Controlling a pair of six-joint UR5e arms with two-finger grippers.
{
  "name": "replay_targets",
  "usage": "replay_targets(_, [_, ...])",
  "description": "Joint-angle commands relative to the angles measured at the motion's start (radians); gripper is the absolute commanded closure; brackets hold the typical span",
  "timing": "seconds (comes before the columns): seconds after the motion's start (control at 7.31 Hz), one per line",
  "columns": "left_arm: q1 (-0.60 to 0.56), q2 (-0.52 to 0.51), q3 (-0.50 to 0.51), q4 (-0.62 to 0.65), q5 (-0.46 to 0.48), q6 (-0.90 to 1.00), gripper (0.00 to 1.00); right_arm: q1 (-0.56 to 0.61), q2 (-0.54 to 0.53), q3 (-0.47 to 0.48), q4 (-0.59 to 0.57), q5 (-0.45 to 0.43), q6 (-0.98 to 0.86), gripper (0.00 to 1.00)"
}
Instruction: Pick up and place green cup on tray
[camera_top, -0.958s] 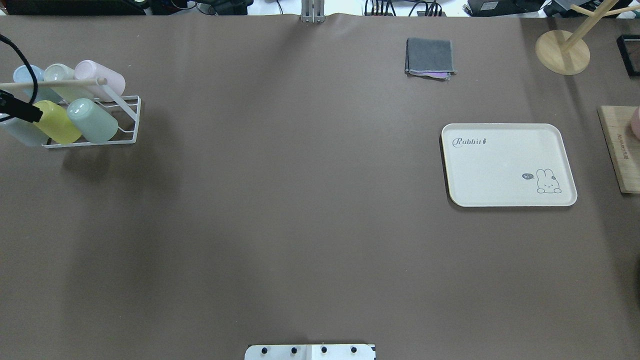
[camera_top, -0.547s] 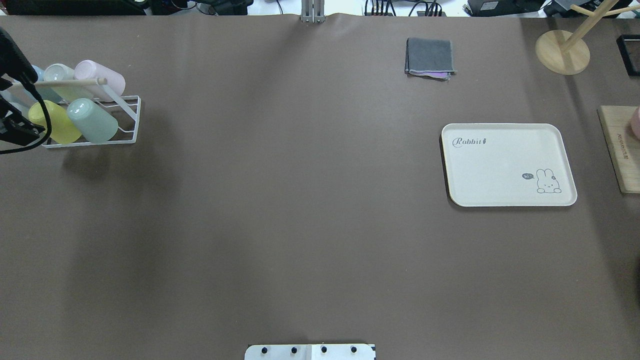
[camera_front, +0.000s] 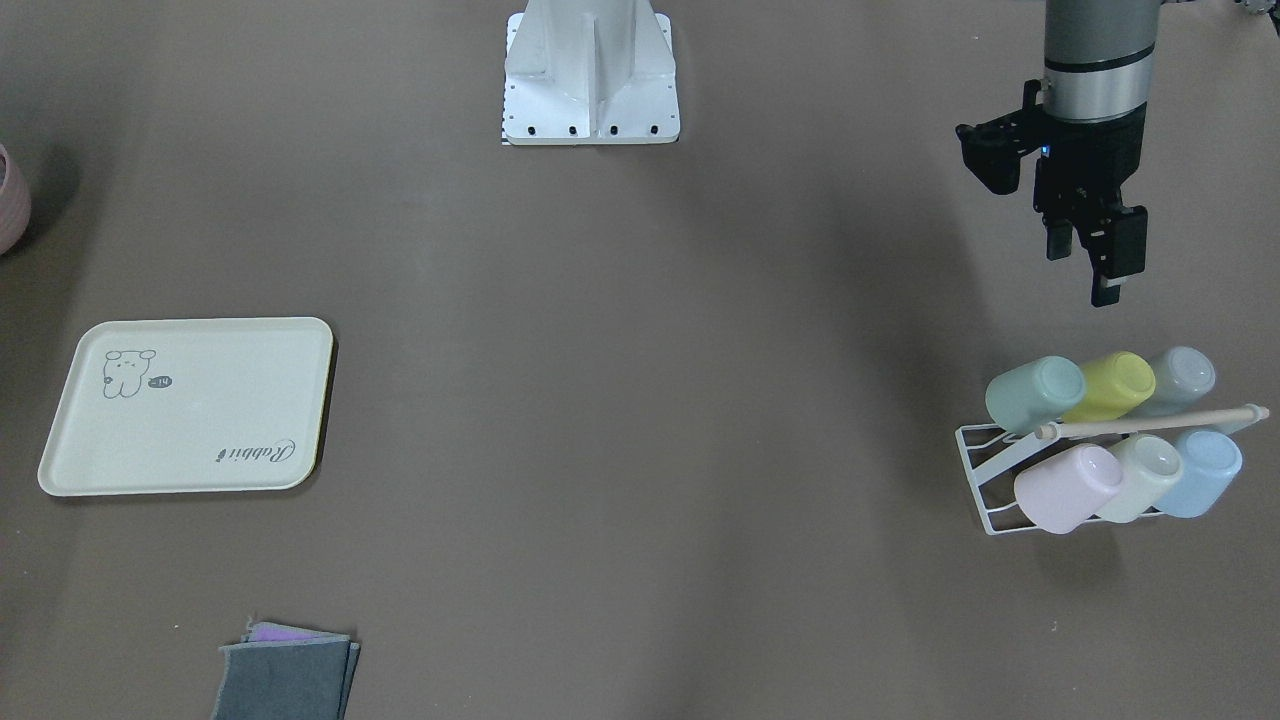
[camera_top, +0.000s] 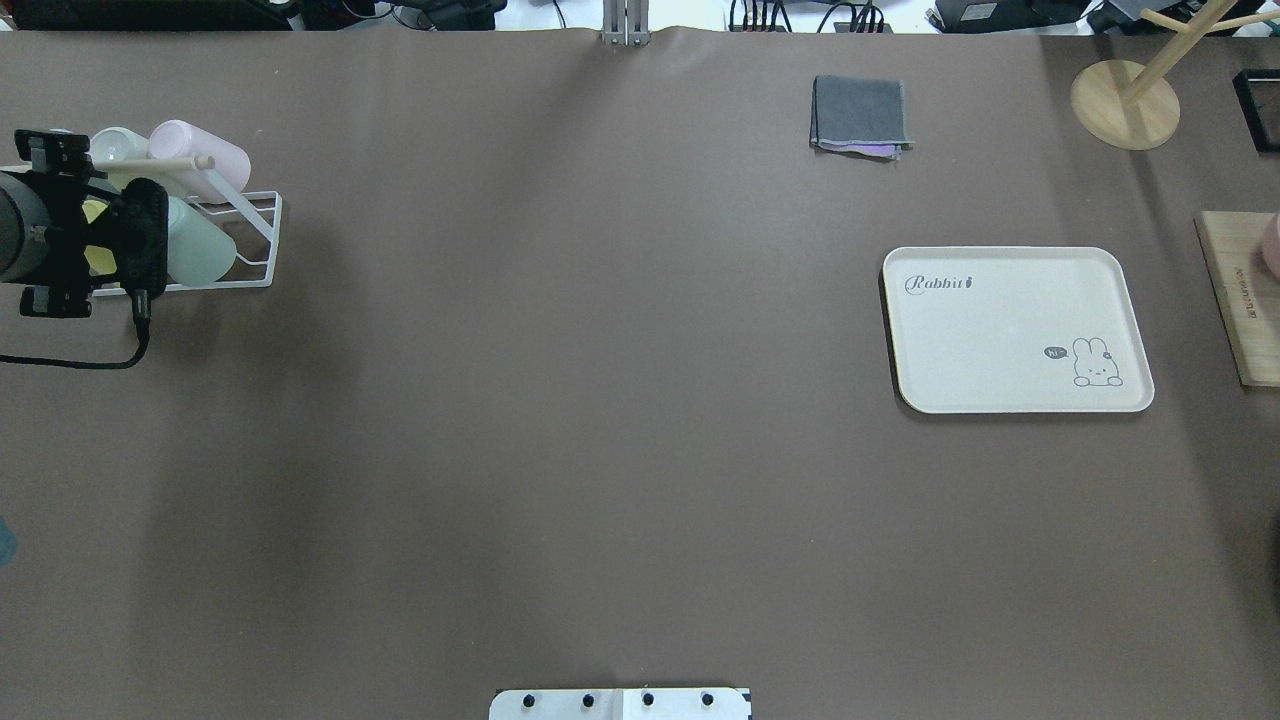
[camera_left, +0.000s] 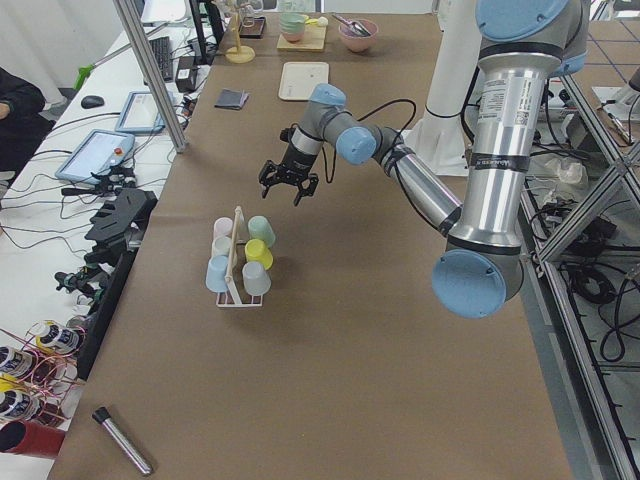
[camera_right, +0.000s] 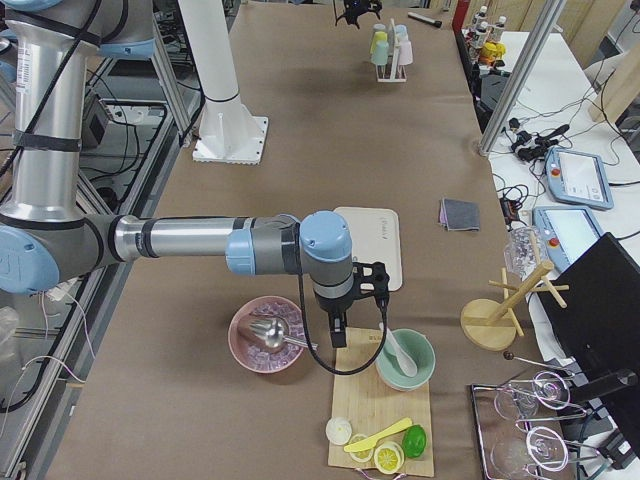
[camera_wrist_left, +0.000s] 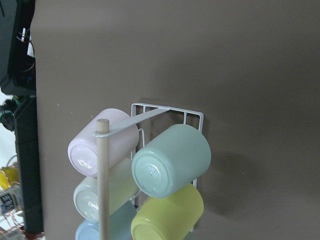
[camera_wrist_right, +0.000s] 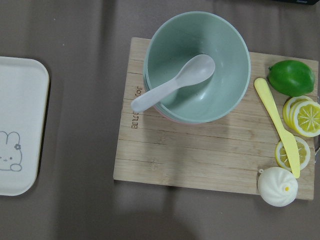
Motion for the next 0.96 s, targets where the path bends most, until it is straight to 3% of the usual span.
replay_targets(0.0, [0.114, 0.010, -0.018, -0.001, 0.268, 0.258, 0.02, 0.002, -0.007, 0.001, 0.034, 0.004, 0.002, 0.00])
replay_targets(0.14, [0.158, 0.069, -0.007, -0.042, 0.383, 0.322, 0.02, 0.002, -0.005, 0.002, 0.034, 0.004, 0.003, 0.00])
replay_targets(0.27, [0.207, 0.150, 0.063, -0.182, 0.515, 0.344, 0.02, 0.002, -0.001, 0.002, 0.034, 0.003, 0.009, 0.00])
replay_targets(0.41, [0.247, 0.166, 0.121, -0.264, 0.619, 0.429, 0.02, 0.002, 0.004, 0.001, 0.034, 0.004, 0.011, 0.00])
replay_targets(0.55, [0.252, 0.166, 0.154, -0.320, 0.640, 0.585, 0.02, 0.000, 0.010, 0.001, 0.031, 0.025, 0.011, 0.00])
replay_targets(0.68, [0.249, 0.166, 0.218, -0.410, 0.640, 0.644, 0.02, 0.000, 0.024, -0.028, 0.029, 0.091, 0.014, 0.00])
replay_targets(0.82, [0.249, 0.157, 0.267, -0.437, 0.642, 0.646, 0.02, -0.016, 0.057, -0.059, 0.032, 0.101, 0.009, 0.00])
